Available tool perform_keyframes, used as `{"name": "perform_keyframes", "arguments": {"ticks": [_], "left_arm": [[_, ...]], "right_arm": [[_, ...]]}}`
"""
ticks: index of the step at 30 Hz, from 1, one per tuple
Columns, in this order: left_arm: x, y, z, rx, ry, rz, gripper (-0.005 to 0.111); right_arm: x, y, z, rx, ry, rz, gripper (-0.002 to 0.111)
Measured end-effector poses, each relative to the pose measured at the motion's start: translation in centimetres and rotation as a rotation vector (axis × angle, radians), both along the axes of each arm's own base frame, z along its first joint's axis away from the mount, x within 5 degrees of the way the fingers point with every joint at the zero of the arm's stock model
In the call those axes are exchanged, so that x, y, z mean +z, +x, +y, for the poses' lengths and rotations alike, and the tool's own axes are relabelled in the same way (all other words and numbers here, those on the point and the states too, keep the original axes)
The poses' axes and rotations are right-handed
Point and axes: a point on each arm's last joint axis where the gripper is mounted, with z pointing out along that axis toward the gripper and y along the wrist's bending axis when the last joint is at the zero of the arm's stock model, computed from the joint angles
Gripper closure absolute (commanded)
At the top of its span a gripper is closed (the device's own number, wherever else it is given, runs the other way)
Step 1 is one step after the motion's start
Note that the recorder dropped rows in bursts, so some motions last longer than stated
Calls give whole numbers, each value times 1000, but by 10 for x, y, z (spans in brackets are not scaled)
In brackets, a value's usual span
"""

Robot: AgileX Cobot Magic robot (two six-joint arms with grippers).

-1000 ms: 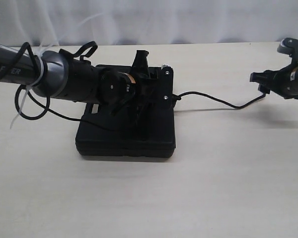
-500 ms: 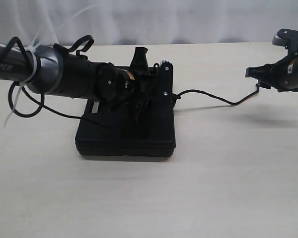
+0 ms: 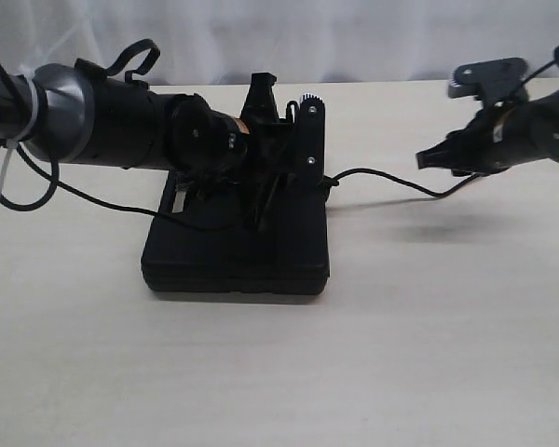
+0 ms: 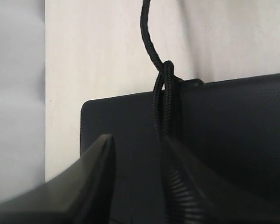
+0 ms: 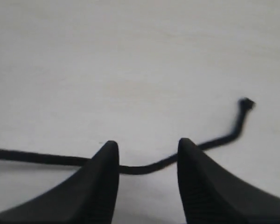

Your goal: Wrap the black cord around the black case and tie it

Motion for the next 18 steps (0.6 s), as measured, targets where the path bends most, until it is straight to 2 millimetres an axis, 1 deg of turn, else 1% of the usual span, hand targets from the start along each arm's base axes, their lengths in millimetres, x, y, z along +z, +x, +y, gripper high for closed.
{"name": "perform_keyframes", "arguments": {"ticks": [3,6,9,14,18], "left_arm": [[0,0,0,0,0,0,73],[0,0,0,0,0,0,73],[0,0,0,0,0,0,73],[0,0,0,0,0,0,73],[0,0,0,0,0,0,73]], "right_arm": [[0,-3,31,161,-70,-1,69],[0,-6,48,255,-113,0,69],[-5,-8,57,306,-139,12,69],[-27,-6,60,359,-169,56,69],[-36,-2,65,390,-149,23,70]]}}
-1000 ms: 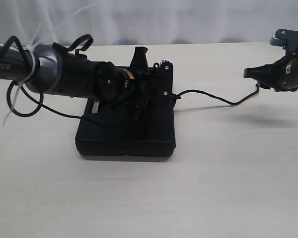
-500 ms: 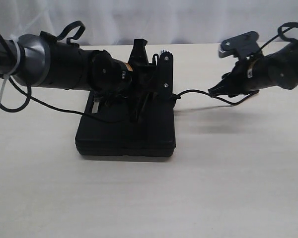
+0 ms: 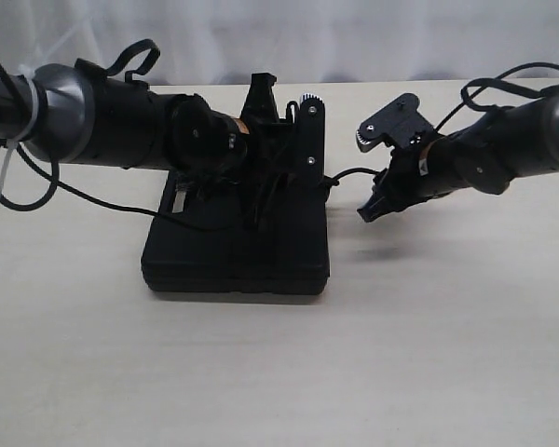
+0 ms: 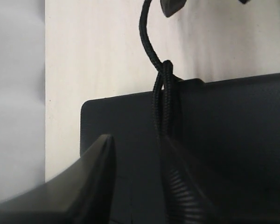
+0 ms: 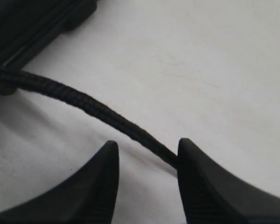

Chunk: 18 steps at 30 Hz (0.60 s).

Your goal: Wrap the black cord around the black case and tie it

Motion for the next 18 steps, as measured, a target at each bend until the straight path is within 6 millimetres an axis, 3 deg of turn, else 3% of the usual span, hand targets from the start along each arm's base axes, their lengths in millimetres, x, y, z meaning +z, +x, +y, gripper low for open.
{"name": "perform_keyframes", "arguments": {"ticks": [6,12,18], "left_arm": [[0,0,0,0,0,0,73],[0,0,0,0,0,0,73],[0,0,0,0,0,0,73]], "right_arm": [[-5,3,3,23,19,-22,104],[-4,4,-2,20,19,-33,104],[-4,9,-26,-102,70,-29,104]]}}
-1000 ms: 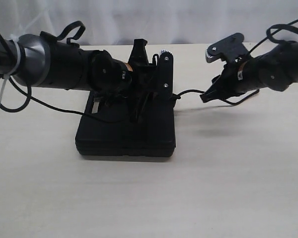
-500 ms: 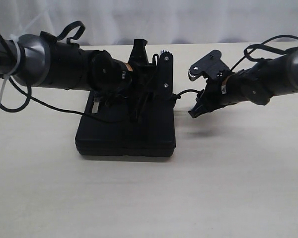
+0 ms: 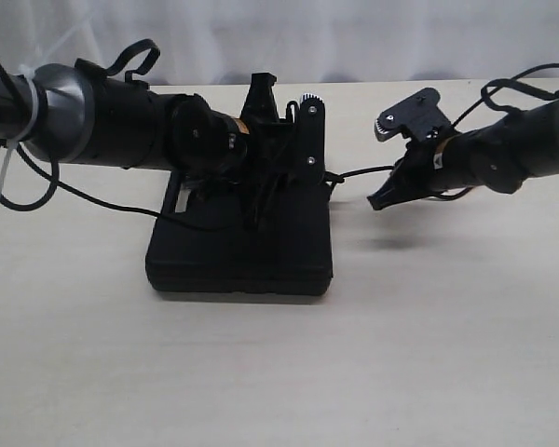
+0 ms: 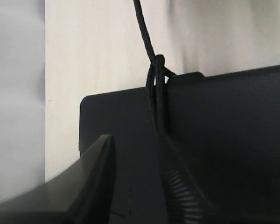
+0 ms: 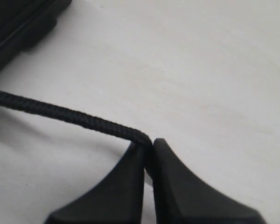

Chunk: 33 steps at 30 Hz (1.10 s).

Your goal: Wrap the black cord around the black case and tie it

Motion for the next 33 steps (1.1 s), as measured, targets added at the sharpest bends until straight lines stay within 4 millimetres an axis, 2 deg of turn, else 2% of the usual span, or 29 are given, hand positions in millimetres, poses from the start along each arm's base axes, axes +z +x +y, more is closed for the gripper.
{"name": "perform_keyframes", "arguments": {"ticks": [6,23,25,28,29,31,33], "left_arm": [[0,0,0,0,0,0,73],[-10,7,-1,61,-39,-36,73],[-9,8,-1,72,-50,-35,73],[-9,8,-1,75,-53,-37,73],[-9,8,-1,76,-55,-40,73],[-9,8,-1,80,-58,-36,73],[-9,8,-1,80,-58,-36,73]], "right_arm": [[-1,1,-18,-99,35,22,104],[-1,1,-19,-106,39,24,103],[-1,1,-19,-106,39,24,97],[1,1,-18,-112,47,19,78],[4,1,-18,-117,53,12,68],[11,0,-19,-123,52,6,57],[18,-1,-20,-128,46,5,51]]}}
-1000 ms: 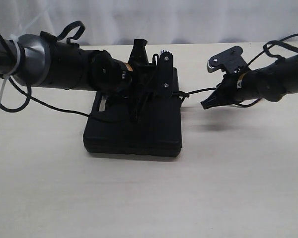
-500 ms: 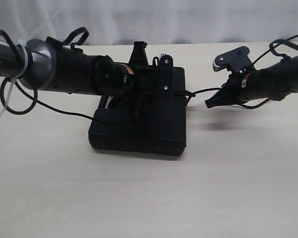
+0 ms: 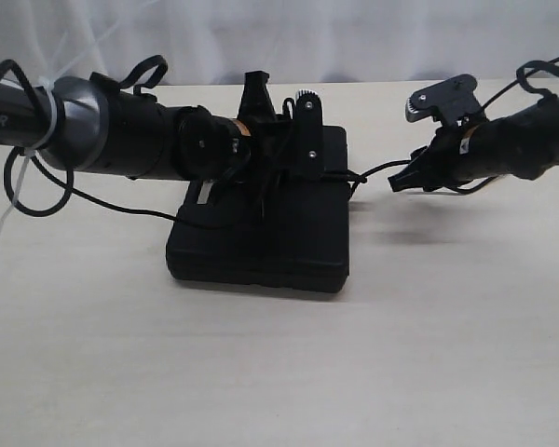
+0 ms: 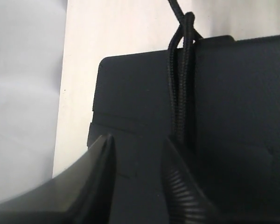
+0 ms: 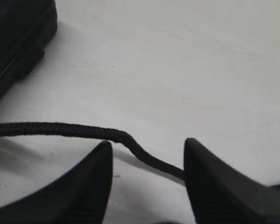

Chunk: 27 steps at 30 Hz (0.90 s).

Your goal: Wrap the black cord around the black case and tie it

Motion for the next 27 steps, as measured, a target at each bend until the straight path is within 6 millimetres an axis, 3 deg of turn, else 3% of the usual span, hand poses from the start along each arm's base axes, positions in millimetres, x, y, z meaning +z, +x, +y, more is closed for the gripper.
{"name": "perform_keyframes", "arguments": {"ticks": [9,14,18,20,27], "left_arm": [[5,0,0,35,-44,16,73],[43,-5,4,164,-245,63,75],[76,-19,9,212,-382,174,94],[86,-28,17,232,-424,231,107],[96,-58,65,371,-517,270,107]], "right_arm": [[37,-17,-7,-66,-26,59,54],[53,-28,-9,-92,-13,59,80],[53,-42,-9,-85,20,15,100],[54,-49,-8,-84,43,-14,104],[71,-82,-7,-84,154,-198,104]]}}
